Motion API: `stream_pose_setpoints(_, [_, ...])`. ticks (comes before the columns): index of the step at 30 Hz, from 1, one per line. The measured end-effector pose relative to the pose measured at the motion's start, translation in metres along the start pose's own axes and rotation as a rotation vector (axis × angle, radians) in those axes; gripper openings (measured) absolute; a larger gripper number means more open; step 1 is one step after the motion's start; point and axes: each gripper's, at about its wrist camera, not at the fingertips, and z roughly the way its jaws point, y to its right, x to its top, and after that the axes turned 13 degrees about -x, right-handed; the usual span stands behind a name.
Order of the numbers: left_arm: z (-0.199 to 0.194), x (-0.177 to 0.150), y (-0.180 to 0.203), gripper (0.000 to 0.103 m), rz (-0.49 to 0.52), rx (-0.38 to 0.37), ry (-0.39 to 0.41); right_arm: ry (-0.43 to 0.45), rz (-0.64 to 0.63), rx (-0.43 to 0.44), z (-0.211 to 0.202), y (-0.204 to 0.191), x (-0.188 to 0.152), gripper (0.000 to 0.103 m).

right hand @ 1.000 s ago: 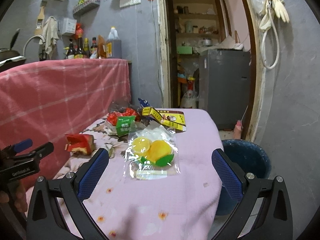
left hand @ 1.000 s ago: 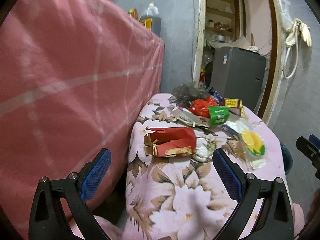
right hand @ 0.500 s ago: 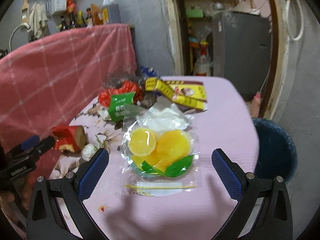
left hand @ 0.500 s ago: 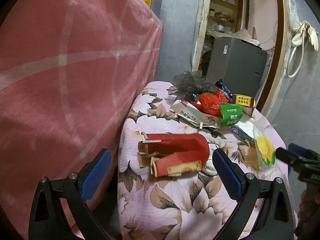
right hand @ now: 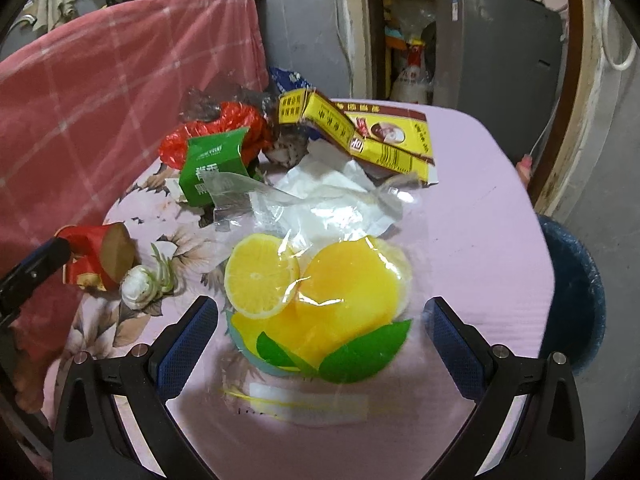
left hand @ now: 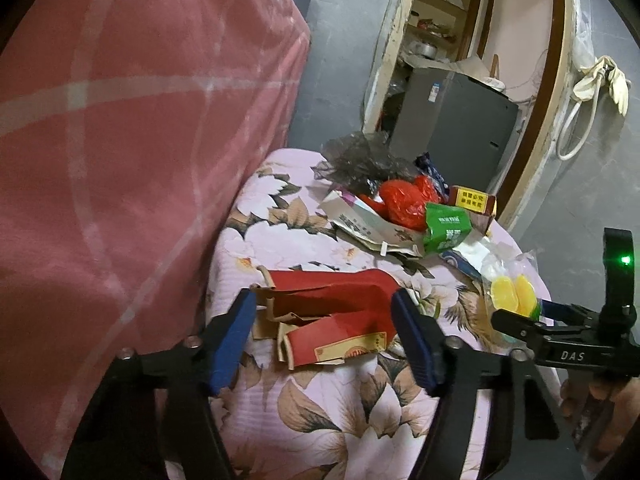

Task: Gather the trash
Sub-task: 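Move the left gripper to the red paper box while the right gripper approaches the lemon-candy bag, then close the left gripper on the red paper box while the right gripper closes on the clear lemon-candy bag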

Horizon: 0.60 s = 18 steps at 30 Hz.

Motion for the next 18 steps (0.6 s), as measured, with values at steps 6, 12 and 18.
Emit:
stream_pose_setpoints(6, [-0.001,0.0,-0.002,0.035,-0.007,-0.009,0.005,-0.001,-0.021,0.011,0.002,-0.005,0.001,0.103])
stream_pose_setpoints(12, [-0.004,-0.001,0.002,0.016,0.008,-0.019,0.01,-0.002,0.002,0.024,0.001,-0.01,0.0,0.1])
stream_pose_setpoints(18, [-0.006,-0.001,0.009,0.007,0.037,-0.037,0.012,-0.026,0.008,0.04,0.001,-0.011,-0.008,0.075])
